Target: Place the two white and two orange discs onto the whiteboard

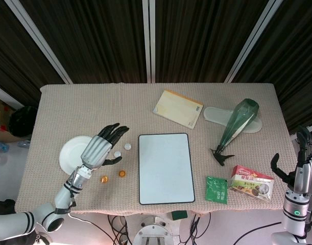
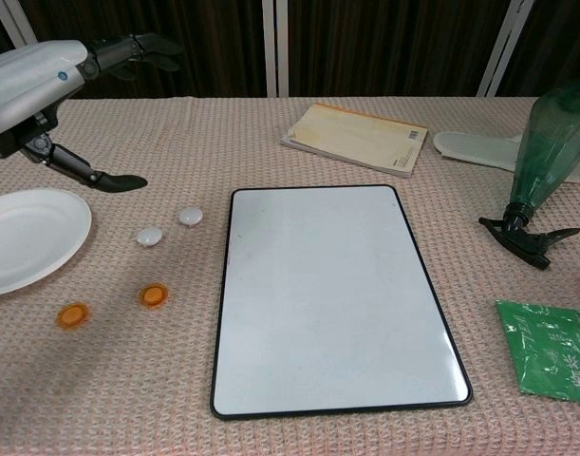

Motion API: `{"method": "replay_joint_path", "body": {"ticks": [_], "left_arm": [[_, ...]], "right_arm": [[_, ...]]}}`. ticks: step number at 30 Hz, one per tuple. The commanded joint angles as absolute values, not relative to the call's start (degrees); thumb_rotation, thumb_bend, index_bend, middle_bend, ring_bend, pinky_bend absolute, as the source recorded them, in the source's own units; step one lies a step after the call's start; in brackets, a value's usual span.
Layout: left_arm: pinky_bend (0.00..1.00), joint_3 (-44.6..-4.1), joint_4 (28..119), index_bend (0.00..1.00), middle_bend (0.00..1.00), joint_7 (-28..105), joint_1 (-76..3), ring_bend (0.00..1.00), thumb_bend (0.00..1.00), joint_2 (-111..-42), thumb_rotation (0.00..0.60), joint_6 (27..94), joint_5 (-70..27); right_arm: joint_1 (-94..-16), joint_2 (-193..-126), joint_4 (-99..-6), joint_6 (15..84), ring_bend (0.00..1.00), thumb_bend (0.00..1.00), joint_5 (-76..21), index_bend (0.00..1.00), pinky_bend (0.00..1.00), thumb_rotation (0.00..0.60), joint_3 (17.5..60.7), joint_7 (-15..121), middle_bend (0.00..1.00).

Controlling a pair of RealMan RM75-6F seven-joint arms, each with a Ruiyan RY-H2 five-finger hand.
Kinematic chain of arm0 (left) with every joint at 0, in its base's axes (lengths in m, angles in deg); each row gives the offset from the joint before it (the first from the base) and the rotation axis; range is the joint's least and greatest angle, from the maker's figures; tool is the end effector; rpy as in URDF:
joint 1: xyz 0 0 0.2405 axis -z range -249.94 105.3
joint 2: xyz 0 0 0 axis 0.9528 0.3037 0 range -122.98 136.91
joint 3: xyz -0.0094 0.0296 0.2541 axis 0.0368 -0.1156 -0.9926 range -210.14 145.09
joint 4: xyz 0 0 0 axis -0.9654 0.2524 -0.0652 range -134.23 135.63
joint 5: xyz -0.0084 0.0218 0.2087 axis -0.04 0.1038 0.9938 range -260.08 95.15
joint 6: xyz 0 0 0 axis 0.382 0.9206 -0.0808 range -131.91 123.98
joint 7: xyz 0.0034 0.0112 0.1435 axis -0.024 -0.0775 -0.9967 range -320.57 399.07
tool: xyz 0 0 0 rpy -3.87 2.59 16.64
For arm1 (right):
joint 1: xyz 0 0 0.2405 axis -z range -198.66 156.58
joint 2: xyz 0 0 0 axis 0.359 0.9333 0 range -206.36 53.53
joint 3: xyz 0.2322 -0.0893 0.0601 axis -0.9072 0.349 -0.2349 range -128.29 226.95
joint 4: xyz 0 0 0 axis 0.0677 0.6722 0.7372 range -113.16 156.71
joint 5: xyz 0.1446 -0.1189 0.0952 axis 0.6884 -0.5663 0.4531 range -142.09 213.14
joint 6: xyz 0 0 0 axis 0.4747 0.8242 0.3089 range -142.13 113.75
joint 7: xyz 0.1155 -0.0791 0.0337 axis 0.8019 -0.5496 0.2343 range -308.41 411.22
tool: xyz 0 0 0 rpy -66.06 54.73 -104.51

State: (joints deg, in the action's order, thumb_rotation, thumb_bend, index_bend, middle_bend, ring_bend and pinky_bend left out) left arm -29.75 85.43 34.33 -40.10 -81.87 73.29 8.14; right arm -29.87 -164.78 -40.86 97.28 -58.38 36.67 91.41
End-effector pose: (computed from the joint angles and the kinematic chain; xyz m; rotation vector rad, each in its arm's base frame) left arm -0.1571 0.2786 0.0123 -1.8022 -0.7853 -1.3518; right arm -0.2945 -0.2096 0.1386 1.0291 -0.7401 1.8732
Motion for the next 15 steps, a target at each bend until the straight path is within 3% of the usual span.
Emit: {"method": "replay_joint_path", "body": {"ticks": [1, 7, 15], "left_arm": [[0.17, -29.75, 85.89, 0.09, 0.12, 33.5, -40.35, 0.07, 0.12, -81.45, 0.6, 72.86, 7.97], [0.17, -30.63, 88.94, 0.1, 0.12, 29.6, -40.27, 0.07, 0.14, -78.95, 0.6, 68.59, 5.99], [0.17, -30.19, 94.47, 0.2, 0.12, 17.63, -37.23, 0.07, 0.15, -74.22, 0.6, 56.01, -4.28]], "right_arm": [[-28.87, -164.72, -39.98, 97.49, 0.0, 0.58, -57.84, 0.0, 0.0, 0.6, 37.46, 92.41, 0.01], [-28.81, -165.36, -38.73, 97.75, 0.0, 0.58, -57.53, 0.0, 0.0, 0.6, 37.53, 93.9, 0.01], [-29.03, -164.47, -39.88, 96.68, 0.0, 0.58, -57.31, 0.02, 0.0, 0.6, 37.77, 91.91, 0.02]]}}
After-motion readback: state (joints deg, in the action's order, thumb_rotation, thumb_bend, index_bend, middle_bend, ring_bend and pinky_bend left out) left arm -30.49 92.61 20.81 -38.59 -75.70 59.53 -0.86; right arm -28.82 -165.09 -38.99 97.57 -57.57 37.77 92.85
